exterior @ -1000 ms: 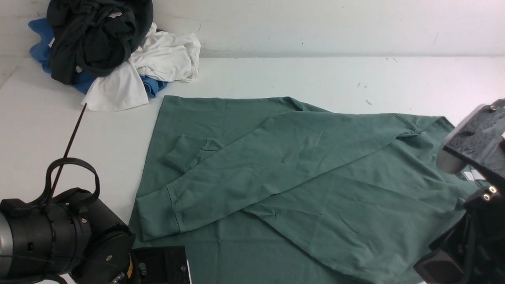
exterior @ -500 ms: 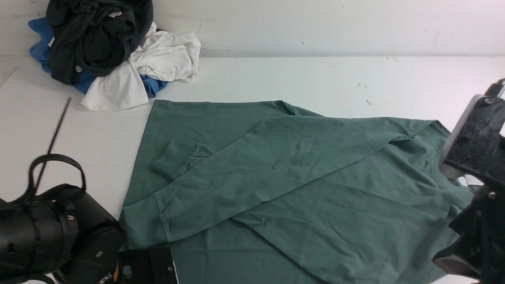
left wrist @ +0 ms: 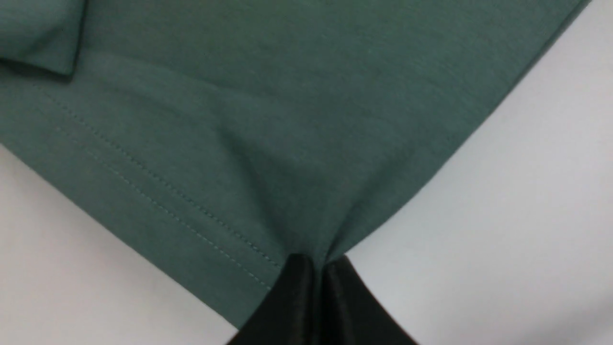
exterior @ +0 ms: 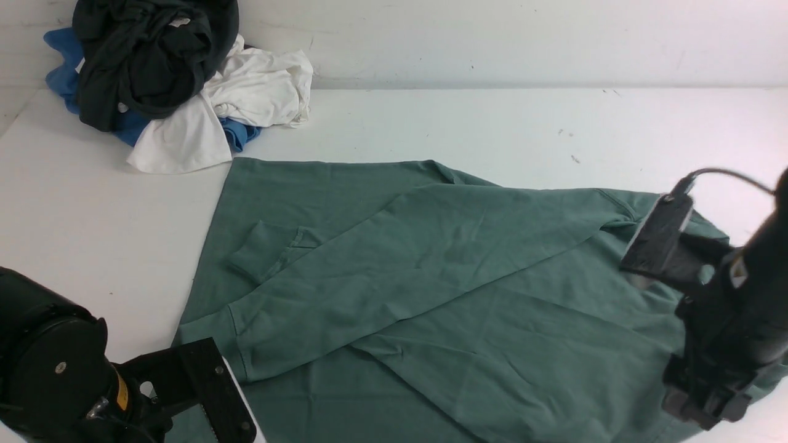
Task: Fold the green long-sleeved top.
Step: Use both arms simultaneously to clamp the lower edge of the clothing fabric, then use both arms to drag the lower edge of the fabric forward and fold it over the upper edge
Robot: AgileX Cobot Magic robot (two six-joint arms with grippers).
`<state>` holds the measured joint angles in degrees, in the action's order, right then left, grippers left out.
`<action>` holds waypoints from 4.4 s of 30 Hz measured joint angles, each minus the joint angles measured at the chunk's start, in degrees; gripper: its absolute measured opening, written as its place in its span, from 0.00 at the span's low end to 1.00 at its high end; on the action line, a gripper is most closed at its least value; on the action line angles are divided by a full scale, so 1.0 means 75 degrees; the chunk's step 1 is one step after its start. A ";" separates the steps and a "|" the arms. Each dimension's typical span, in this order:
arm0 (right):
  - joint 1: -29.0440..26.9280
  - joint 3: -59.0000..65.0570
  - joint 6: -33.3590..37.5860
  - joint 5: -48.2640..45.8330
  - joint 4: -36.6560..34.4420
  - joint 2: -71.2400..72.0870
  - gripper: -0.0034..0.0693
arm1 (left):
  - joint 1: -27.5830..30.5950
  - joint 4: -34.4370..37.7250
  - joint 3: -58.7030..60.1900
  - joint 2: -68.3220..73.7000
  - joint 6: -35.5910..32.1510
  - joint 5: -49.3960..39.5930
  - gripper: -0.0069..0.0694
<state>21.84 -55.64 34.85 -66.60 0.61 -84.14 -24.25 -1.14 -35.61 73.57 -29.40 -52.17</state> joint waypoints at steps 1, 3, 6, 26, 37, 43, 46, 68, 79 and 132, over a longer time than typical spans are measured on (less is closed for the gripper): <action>0.0000 0.0000 0.0289 0.0025 -0.0136 -0.0244 0.71 | 0.0000 0.0020 0.0000 0.0000 0.0000 0.0000 0.09; 0.0000 0.0000 0.0617 0.0102 -0.0218 -0.0696 0.71 | 0.0000 0.0051 0.0000 0.0000 0.0000 0.0000 0.09; 0.0000 0.0000 0.0693 0.0177 -0.0082 -0.1202 0.71 | 0.0000 0.0073 0.0000 0.0000 0.0000 0.0005 0.09; 0.0000 0.1412 -0.0629 0.1780 0.1899 -0.1130 0.71 | 0.0000 0.0246 0.0000 0.0000 -0.0014 0.0260 0.09; 0.0000 0.1442 0.0897 0.2698 0.1283 -0.0586 0.71 | 0.0000 0.0253 0.0000 0.0000 -0.0020 0.0324 0.09; 0.0000 0.1442 0.1410 0.2780 0.1012 -0.1142 0.66 | 0.0000 0.0253 0.0000 0.0000 -0.0020 0.0324 0.09; 0.0000 0.1433 0.1469 0.2731 0.0968 -0.1283 0.56 | 0.0000 0.0253 0.0000 0.0000 -0.0020 0.0324 0.09; -0.0425 0.0504 0.0829 0.0727 0.0812 0.0755 0.07 | 0.0595 -0.0844 -0.2244 -0.0259 0.0269 -0.0643 0.11; -0.1754 -0.2906 0.0836 -0.0076 -0.0082 -0.0787 0.07 | 0.1551 -0.0895 -0.5913 0.1983 -0.0497 -0.0845 0.11; -0.1893 -0.4968 0.0859 -0.0608 -0.1346 -0.2565 0.07 | 0.0602 0.1082 -0.5299 0.4630 -0.2808 -0.0444 0.09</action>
<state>7.64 -92.90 41.29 -71.16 -9.49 -103.38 -19.73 6.97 -75.35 108.30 -50.46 -55.50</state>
